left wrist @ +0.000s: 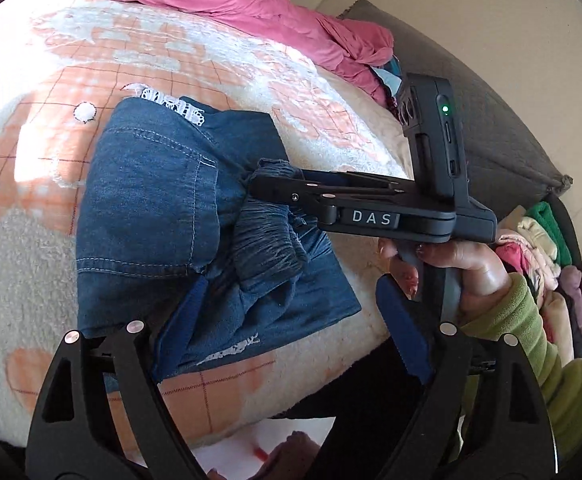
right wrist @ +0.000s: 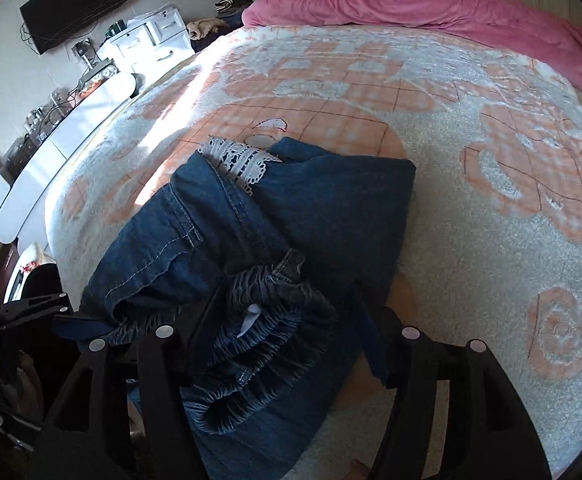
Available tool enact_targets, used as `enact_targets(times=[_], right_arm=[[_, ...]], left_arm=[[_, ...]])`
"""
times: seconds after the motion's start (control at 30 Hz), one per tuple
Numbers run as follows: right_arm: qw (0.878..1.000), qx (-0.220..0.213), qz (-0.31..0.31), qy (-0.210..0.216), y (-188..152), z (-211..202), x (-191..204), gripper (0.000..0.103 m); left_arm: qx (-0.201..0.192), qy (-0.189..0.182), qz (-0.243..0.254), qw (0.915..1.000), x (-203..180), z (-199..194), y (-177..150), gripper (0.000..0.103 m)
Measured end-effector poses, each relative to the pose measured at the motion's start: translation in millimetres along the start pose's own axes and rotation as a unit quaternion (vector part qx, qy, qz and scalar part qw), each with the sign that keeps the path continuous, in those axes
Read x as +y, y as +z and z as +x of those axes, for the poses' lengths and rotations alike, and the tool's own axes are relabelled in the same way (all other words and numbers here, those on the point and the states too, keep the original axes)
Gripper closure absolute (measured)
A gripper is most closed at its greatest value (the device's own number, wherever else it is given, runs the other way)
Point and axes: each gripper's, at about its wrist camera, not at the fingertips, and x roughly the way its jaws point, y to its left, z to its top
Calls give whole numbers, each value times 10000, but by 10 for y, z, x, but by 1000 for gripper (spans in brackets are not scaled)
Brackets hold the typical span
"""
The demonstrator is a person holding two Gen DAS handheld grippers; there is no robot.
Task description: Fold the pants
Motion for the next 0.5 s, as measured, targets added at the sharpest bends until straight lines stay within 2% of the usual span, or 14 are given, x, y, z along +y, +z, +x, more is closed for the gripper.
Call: enact_targets(times=[0.07,0.2,0.3,0.4,0.47,0.5], right_arm=[[9999,-123,38,78,8,-102,26,41],[9982,-586,56,115,24,-416,94,37],[9960,-893,83,60,-5,-613,106,32],[9929,-1185,15,-65,-52,-802,151,28],[9903,-1378,-58,-159,-93,-933,197,18],[9890,-1464,-96,-190,-111,-980,219,18]], left_arm=[[-37,-16,7,10000,-45,-90,-49,25],[-175,264,132,9994,-57,-219,-23,23],[-270,571,215,9978,-30,-279,14,21],[-371,728,213,9964,29,-369,26,19],[-436,822,221,9954,42,-400,43,17],[-470,893,227,9946,51,-424,46,16]])
